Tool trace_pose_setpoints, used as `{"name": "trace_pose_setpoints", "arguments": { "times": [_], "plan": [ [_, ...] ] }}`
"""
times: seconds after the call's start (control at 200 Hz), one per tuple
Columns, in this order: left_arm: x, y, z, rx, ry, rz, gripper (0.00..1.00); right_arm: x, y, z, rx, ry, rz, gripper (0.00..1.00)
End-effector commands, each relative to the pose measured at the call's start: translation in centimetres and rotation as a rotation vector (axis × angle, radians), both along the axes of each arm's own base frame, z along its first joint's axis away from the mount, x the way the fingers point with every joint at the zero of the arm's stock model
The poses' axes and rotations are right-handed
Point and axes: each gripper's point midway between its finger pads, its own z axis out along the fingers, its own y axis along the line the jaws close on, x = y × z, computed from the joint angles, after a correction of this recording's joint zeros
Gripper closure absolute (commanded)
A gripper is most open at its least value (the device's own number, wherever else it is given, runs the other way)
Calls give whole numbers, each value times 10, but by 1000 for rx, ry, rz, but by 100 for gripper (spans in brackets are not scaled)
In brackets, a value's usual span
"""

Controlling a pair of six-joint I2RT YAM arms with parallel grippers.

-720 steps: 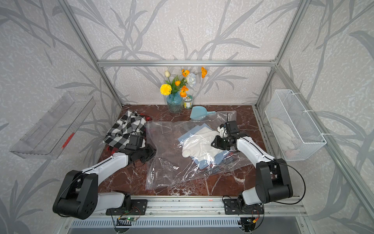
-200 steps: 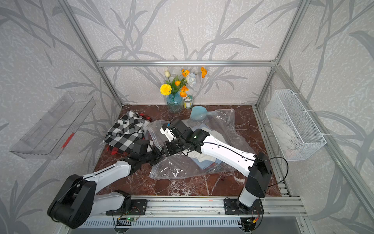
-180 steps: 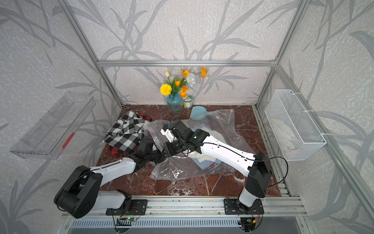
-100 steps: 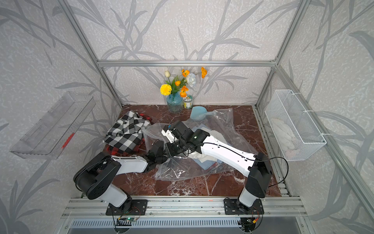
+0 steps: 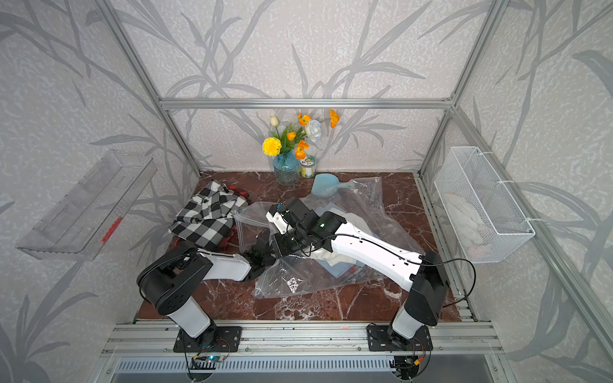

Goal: Take the shirt out of the vacuum bag
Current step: Take out the shirt from the vacuum bag.

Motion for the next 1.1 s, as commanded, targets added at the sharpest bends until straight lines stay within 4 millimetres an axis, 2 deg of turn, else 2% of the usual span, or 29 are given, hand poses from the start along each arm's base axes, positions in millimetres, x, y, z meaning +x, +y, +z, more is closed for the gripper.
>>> {"name": "trace_pose_setpoints", "arguments": {
  "times": [0.0, 0.125, 0.385, 0.44, 0.57, 0.67, 0.855, 1.095],
  "plan": [
    [6, -18, 27, -54, -67, -21, 39, -4, 1, 6, 21, -23, 17, 100],
    [7, -17, 20, -34, -54, -15, 51, -4, 4, 4, 25, -14, 23, 100],
    [17, -21, 27, -28, -83, 0, 71, -5, 3, 4, 28, -11, 26, 100],
    [18, -22, 26, -4, -80, 3, 83, -6, 3, 4, 31, -8, 27, 100],
    [21, -18, 23, 53, -72, 18, 100, -8, 3, 5, 40, -8, 28, 100],
    [21, -14, 24, 70, -81, 32, 100, -8, 1, 4, 34, -12, 29, 100],
    [12, -11, 47, 75, -135, 9, 100, -5, -4, 0, 14, -22, 16, 100],
    [-9, 15, 78, 66, -179, 43, 100, 3, -16, -1, 7, -27, -25, 100]
  ]
}}
